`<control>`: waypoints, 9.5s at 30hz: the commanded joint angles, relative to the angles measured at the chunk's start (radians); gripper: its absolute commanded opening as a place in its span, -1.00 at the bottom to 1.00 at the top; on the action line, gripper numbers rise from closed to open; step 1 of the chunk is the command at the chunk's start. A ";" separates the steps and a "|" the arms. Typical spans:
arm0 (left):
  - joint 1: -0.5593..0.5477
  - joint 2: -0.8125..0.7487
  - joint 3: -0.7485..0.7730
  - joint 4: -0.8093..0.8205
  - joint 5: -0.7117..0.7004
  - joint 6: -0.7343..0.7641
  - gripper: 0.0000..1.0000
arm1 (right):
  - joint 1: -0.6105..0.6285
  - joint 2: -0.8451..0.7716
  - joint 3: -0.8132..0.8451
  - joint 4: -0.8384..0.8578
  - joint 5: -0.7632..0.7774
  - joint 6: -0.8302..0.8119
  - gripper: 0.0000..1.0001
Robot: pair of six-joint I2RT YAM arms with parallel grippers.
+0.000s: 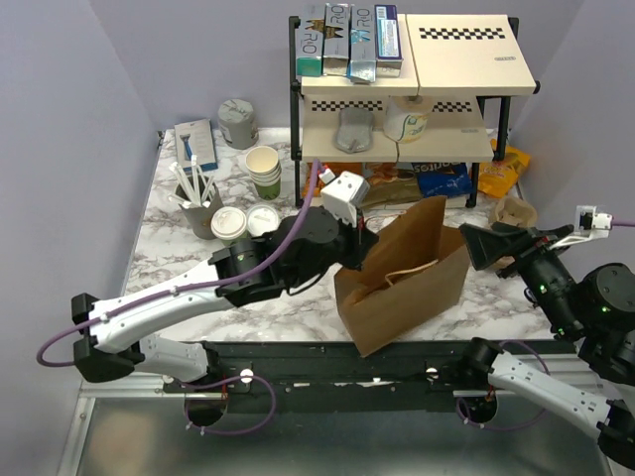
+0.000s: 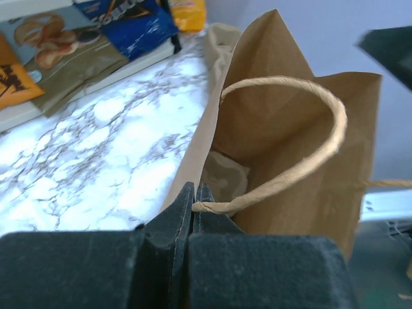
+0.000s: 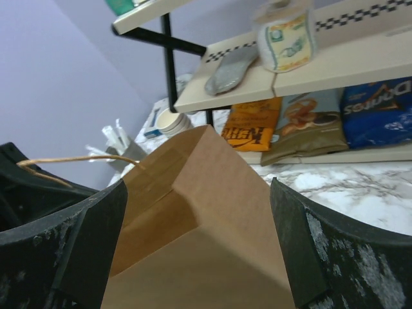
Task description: Pack the takeout coffee
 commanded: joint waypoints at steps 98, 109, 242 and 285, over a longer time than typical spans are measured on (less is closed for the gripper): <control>1.195 -0.039 -0.626 0.032 0.143 -0.540 -0.46 | 0.149 0.441 0.157 0.107 -0.248 -0.244 1.00; 1.193 -0.078 -0.646 -0.022 0.324 -0.482 -0.76 | 0.149 0.435 0.150 0.102 -0.248 -0.239 1.00; 1.118 -0.625 -0.554 -0.603 0.054 -0.204 0.98 | 0.177 1.690 0.978 -0.410 -0.934 -1.132 0.06; 1.120 -0.661 -0.557 -0.600 0.045 -0.213 0.98 | 0.157 1.600 0.918 -0.324 -0.859 -0.902 -0.99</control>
